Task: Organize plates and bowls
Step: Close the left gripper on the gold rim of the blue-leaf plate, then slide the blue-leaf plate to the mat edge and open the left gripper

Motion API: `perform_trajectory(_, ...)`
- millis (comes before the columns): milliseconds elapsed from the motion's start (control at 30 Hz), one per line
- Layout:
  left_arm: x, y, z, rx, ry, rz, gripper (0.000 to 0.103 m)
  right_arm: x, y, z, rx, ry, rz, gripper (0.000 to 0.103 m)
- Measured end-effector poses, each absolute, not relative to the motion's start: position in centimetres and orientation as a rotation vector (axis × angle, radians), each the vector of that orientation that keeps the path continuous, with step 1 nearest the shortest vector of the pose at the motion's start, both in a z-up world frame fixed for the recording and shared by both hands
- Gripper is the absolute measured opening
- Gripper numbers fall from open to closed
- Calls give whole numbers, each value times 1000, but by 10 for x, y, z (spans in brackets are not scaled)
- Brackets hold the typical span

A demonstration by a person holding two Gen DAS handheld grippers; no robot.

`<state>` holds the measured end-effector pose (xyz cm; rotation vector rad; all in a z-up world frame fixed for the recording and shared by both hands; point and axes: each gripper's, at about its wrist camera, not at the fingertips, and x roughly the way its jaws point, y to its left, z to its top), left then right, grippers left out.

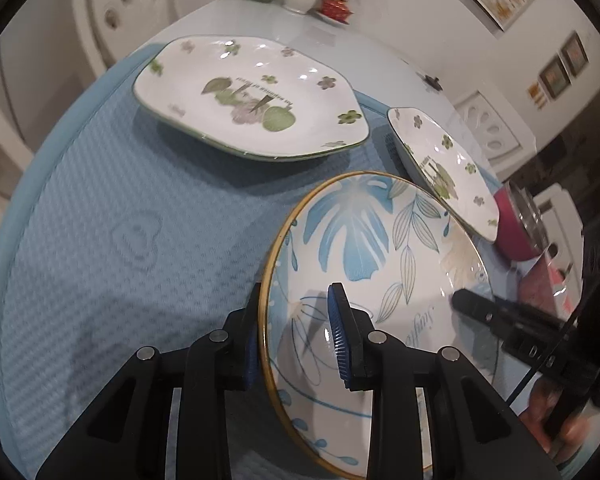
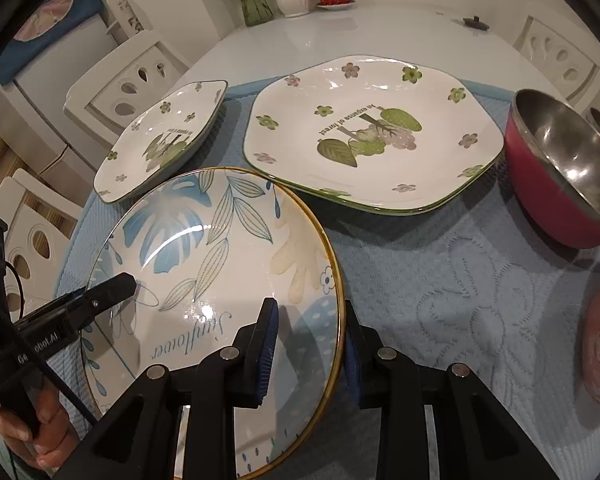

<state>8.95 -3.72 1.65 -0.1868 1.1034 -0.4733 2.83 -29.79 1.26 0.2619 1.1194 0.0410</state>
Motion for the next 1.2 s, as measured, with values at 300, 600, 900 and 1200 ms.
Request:
perform_trajectory(300,48,-22,26,-219,1122,-396,27,0,-284,27,312,1129,-7,29)
perform_trajectory(600,10,5,36,-198,1130,-323,30,-45,-250,34,349,1174,22,31)
perform_trajectory(900,-5,14,29,-199,1140,-310,30,-55,-243,29,352,1195,36,31)
perform_trajectory(1200,-13,20,35,-174,1128,-317,30,-58,-240,26,351,1206,37,31)
